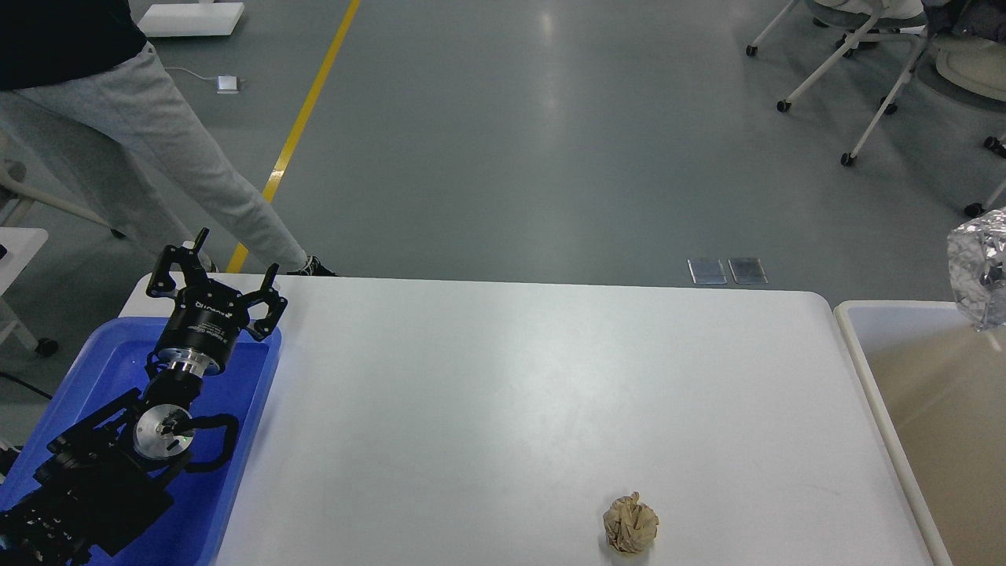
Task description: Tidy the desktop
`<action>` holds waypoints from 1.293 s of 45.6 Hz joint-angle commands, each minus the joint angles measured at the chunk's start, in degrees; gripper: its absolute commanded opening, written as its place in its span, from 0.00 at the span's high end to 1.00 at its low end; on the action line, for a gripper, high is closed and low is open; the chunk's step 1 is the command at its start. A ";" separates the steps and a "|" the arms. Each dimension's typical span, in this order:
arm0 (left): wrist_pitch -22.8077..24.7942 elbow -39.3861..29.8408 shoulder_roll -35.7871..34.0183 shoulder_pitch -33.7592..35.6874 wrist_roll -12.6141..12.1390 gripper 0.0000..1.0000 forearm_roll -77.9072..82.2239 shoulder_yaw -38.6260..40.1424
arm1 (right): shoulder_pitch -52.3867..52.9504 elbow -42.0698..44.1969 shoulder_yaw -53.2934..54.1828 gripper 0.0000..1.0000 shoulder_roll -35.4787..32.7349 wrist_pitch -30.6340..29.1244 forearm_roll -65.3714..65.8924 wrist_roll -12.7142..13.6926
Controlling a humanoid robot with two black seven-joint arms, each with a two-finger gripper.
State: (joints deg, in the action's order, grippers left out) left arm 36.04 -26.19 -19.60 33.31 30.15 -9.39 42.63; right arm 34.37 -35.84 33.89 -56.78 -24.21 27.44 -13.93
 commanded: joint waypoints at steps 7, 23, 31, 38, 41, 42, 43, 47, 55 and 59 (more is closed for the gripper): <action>0.00 0.00 0.00 0.00 0.00 0.00 -0.01 0.00 | -0.89 18.86 0.38 1.00 11.60 1.18 -7.39 -0.13; 0.00 0.00 0.00 0.00 0.00 0.00 -0.01 0.00 | -0.01 35.58 -0.32 1.00 24.52 8.82 -7.40 0.04; 0.00 0.00 0.00 0.00 0.00 0.00 -0.01 0.00 | -0.27 35.75 -0.23 1.00 28.03 17.51 -7.48 0.22; 0.00 0.00 0.00 0.00 0.00 0.00 -0.01 0.00 | -0.09 35.66 -0.50 1.00 29.79 22.45 -7.40 0.39; 0.00 0.00 0.00 0.00 0.00 0.00 0.07 0.00 | -0.18 35.66 -0.58 1.00 29.97 22.98 -7.40 0.39; 0.00 0.00 0.00 0.00 0.00 0.00 0.07 0.00 | -0.18 35.66 -0.67 1.00 29.97 23.24 -7.40 0.39; 0.00 0.00 0.00 0.00 0.00 0.00 0.07 0.00 | -0.27 35.66 -0.85 1.00 30.06 23.42 -7.31 0.39; 0.00 0.00 0.00 0.00 0.00 0.00 -0.01 0.00 | -0.36 35.66 -4.18 1.00 30.50 25.08 -7.40 0.48; 0.00 0.00 0.00 0.00 0.00 0.00 0.07 0.00 | -0.36 35.66 -6.38 1.00 31.20 27.63 -7.40 0.48; 0.00 0.00 0.00 0.00 0.00 0.00 0.07 0.00 | -0.36 35.75 -6.56 1.00 31.20 27.72 -7.40 0.66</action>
State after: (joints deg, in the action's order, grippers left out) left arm 36.03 -26.19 -19.60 33.31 30.15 -9.36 42.63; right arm 34.05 -0.38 29.43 -26.49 0.75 20.06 -13.48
